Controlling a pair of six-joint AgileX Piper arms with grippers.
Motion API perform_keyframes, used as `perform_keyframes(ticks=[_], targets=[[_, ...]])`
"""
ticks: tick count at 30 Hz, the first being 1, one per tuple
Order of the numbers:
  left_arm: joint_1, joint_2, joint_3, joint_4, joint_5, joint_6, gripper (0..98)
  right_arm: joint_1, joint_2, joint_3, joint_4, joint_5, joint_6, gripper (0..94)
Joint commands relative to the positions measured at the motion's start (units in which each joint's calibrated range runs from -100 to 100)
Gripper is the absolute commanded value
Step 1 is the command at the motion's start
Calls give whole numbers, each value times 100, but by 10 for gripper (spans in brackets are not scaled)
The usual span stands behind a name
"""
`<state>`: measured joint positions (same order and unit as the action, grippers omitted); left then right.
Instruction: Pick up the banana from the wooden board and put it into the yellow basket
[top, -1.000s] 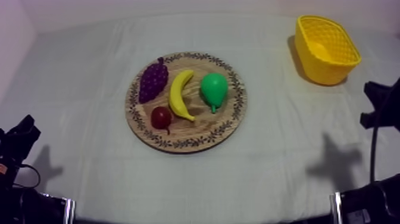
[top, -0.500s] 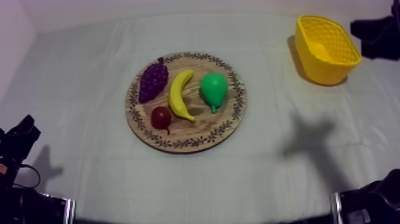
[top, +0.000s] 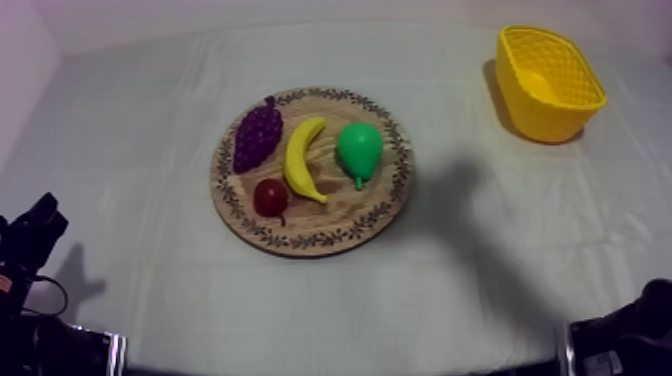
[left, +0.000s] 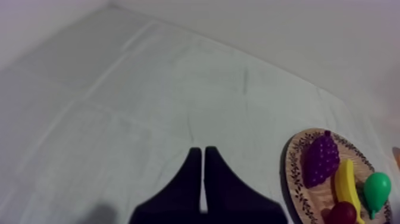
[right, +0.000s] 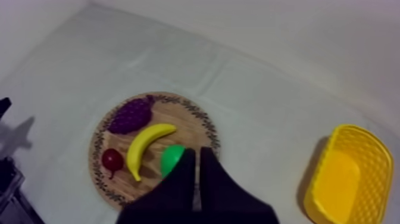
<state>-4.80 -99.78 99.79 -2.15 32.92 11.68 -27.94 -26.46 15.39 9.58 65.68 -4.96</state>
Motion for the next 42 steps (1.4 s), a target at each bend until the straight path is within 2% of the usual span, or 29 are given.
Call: perform_keyframes(ticks=[1,8,17,29,42], targets=[[-1,-5,-1,-3,-1,0,1,-256,388,-421,66,183,-158,2],[-1,-5,-1,-3,-1,2,1,-794,1156,-1225,342,837,-647,2],[-1,-5,-1,-3,-1,2,1,-1100,2122,-2141,543,1694,-1033,2],[-1,-5,-1,-3,-1,2,1,-1182,3094,-2831,283,2446,-1195,2],[-1,-5,-1,-3,-1,2,1,-1369,4086,-3685,245,2869,-1504,2]])
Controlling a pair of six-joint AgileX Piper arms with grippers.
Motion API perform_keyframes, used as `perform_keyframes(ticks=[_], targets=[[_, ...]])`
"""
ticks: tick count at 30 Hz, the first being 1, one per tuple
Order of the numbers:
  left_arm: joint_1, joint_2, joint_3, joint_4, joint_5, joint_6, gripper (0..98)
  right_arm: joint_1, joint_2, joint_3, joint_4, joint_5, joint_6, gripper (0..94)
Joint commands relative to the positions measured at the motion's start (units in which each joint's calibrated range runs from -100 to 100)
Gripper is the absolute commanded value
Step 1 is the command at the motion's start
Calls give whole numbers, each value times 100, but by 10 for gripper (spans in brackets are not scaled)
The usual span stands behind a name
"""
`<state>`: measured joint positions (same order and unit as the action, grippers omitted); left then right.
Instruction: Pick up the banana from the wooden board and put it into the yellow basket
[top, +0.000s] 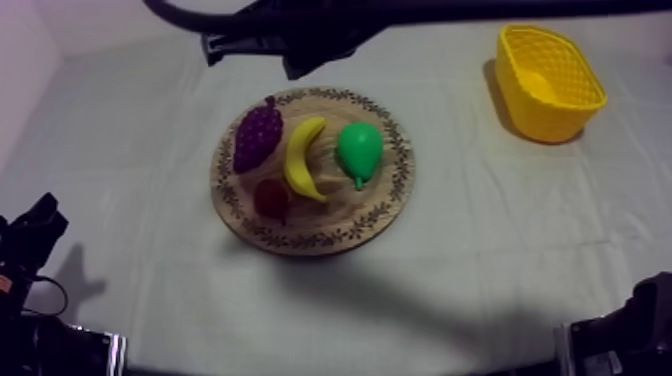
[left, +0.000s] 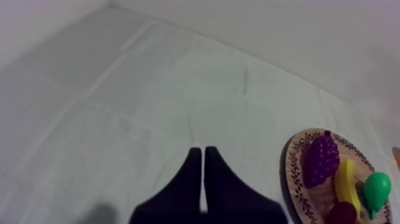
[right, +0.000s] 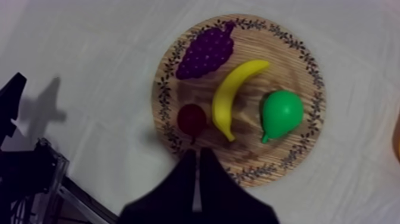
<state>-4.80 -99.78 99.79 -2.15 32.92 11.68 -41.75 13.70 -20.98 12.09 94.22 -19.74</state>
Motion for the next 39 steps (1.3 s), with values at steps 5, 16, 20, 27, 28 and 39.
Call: perform_keyframes(ticks=[5,16,20,27,28,39], targets=[[-1,-5,-1,-3,-1,2,1,77,333,-259,-55,38,-162,54],[-1,-5,-1,-3,-1,2,1,174,471,-480,-77,76,-194,490],[-1,-5,-1,-3,-1,2,1,168,485,-532,-42,94,-172,624],[-1,-5,-1,-3,-1,-1,1,195,537,-507,-52,26,-184,663],[-1,-5,-1,-3,-1,0,1,201,553,-497,-57,8,-185,662],[-1,-5,-1,-3,-1,0,1,330,1024,-87,-112,-623,-177,628]])
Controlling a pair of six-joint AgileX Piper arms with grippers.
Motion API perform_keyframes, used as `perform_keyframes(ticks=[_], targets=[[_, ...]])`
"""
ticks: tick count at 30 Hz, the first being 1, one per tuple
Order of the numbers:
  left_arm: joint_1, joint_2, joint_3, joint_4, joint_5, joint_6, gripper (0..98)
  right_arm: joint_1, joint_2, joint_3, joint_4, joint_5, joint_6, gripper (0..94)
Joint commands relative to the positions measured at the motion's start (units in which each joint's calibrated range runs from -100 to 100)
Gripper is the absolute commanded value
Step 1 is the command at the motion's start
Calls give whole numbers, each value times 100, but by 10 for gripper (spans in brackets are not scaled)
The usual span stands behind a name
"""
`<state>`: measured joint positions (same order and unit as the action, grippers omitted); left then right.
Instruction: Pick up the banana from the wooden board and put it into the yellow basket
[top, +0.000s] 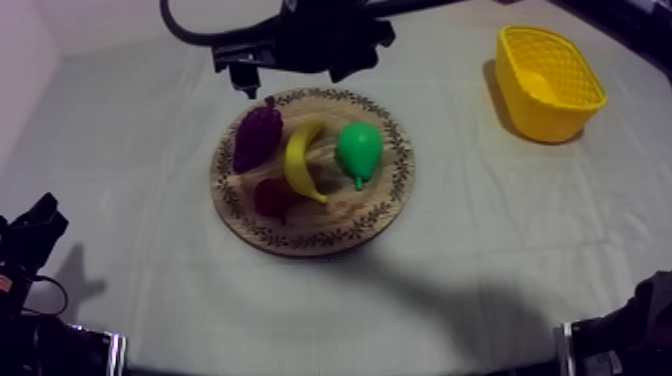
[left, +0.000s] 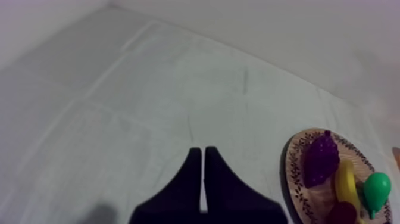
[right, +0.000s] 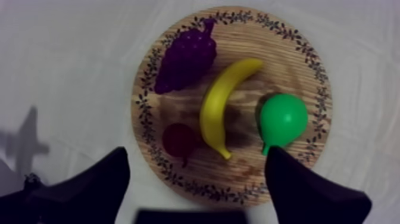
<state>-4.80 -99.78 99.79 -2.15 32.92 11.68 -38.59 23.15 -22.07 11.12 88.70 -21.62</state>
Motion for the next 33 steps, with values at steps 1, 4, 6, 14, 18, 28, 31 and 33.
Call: perform_keyframes(ticks=[1,4,6,14,18,28,31,33], targets=[[-1,-5,-1,-3,-1,0,1,35,163,42,-29,-131,21,624],[-1,-5,-1,-3,-1,0,1,93,468,41,-50,-264,47,618],[-1,-5,-1,-3,-1,0,1,127,699,-4,-62,-327,60,615],[-1,-5,-1,-3,-1,0,1,207,1575,-211,-115,-574,109,599],[-1,-5,-1,-3,-1,1,1,222,1965,-396,-151,-615,148,591],[-1,-5,-1,-3,-1,2,1,276,2812,-896,-204,-699,223,547],[-1,-5,-1,-3,-1,2,1,288,3010,-1009,-209,-723,240,531],[-1,-5,-1,-3,-1,2,1,300,3117,-1086,-215,-719,253,521]])
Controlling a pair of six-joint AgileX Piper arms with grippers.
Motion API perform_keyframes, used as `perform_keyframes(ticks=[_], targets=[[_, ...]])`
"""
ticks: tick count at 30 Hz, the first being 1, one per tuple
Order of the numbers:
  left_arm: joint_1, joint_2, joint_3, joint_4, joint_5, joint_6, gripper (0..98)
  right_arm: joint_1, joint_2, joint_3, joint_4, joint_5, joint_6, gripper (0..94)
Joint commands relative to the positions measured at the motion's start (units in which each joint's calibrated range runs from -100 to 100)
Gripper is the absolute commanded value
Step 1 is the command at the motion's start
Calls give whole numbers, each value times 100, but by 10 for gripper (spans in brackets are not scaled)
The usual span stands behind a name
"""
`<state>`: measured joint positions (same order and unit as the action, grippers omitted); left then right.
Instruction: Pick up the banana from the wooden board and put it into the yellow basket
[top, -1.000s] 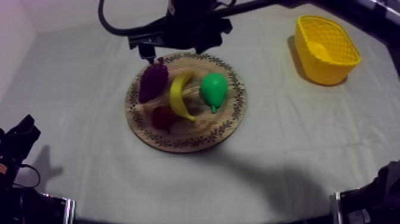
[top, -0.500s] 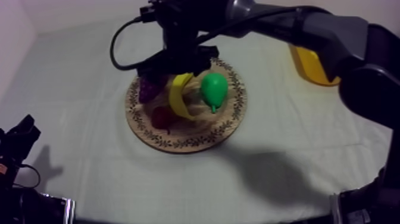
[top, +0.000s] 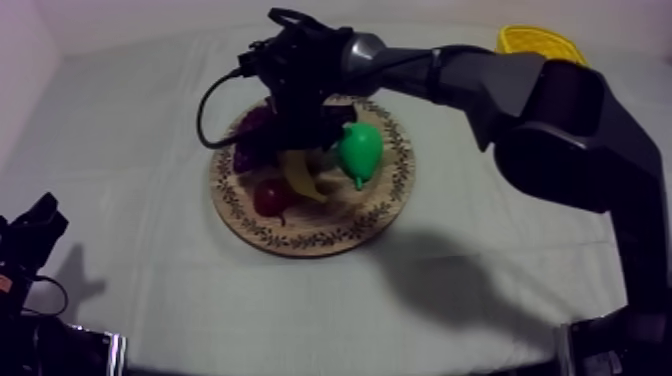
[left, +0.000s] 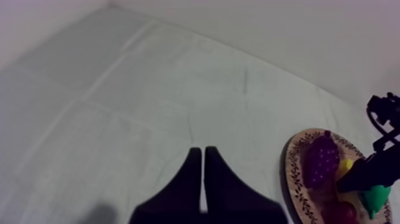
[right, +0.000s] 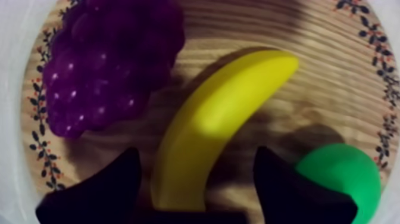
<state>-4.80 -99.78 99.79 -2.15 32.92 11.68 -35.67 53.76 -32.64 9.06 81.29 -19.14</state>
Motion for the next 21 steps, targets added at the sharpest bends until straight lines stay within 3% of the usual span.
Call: perform_keyframes(ticks=[1,3,11,21], targets=[[-1,-5,-1,-3,-1,2,1,12,105,-67,-12,22,11,517],[-1,-5,-1,-3,-1,2,1,21,184,-126,-22,1,31,482],[-1,-5,-1,-3,-1,2,1,29,235,-132,-23,-71,16,192],[-1,-5,-1,-3,-1,2,1,14,-651,447,21,148,-93,144]])
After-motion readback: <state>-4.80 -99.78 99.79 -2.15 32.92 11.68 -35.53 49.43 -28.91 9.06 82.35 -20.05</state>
